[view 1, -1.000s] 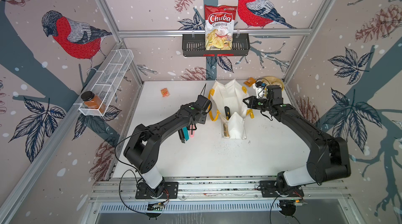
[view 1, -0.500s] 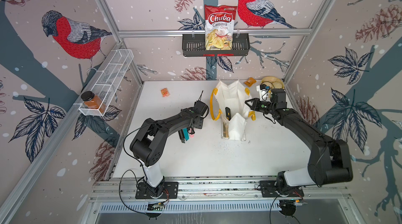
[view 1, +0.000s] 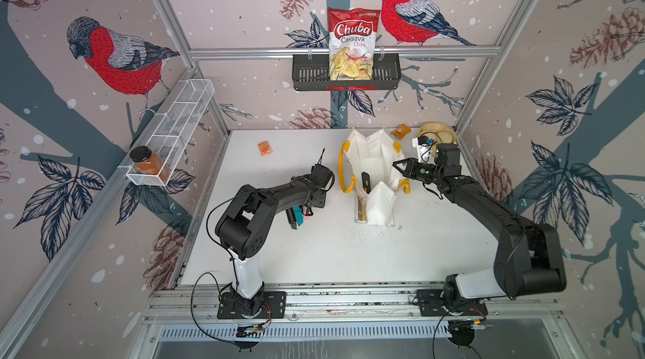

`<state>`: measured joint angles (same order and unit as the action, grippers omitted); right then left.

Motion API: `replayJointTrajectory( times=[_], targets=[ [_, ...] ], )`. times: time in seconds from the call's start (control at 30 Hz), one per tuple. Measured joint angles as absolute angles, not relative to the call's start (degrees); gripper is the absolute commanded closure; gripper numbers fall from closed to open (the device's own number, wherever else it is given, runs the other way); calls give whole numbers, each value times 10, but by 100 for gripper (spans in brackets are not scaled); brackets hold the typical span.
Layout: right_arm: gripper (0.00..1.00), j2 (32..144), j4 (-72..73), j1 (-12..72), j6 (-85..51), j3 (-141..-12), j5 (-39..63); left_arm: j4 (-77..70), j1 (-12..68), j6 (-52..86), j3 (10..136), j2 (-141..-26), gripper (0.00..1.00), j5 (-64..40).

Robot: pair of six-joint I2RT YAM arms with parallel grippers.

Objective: Place the art knife into the pouch
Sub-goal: Pick up the utility knife at the center of the board.

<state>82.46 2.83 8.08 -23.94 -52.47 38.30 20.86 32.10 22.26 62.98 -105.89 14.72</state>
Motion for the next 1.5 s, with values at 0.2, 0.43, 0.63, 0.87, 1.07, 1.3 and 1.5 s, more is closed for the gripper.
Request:
replayJointTrajectory(
  times=[0.2,0.43,0.63,0.87,1.07,1.3,1.5],
  targets=[
    [100,822,31,78,-242,-521,385,185,315,225,623,-1060,54,144],
    [100,820,31,76,-242,-521,387,168,315,222,628,-1073,63,141],
    [100,818,29,75,-242,-521,387,166,313,216,638,-1082,67,133],
    [100,816,28,75,-241,-521,387,166,313,211,639,-1082,72,132],
    [100,815,26,75,-241,-521,387,217,313,209,653,-1066,72,115],
    [100,815,25,75,-241,-521,387,275,313,200,721,-1029,72,121],
    [100,815,25,75,-241,-521,389,322,314,190,818,-1005,72,133]
  ],
)
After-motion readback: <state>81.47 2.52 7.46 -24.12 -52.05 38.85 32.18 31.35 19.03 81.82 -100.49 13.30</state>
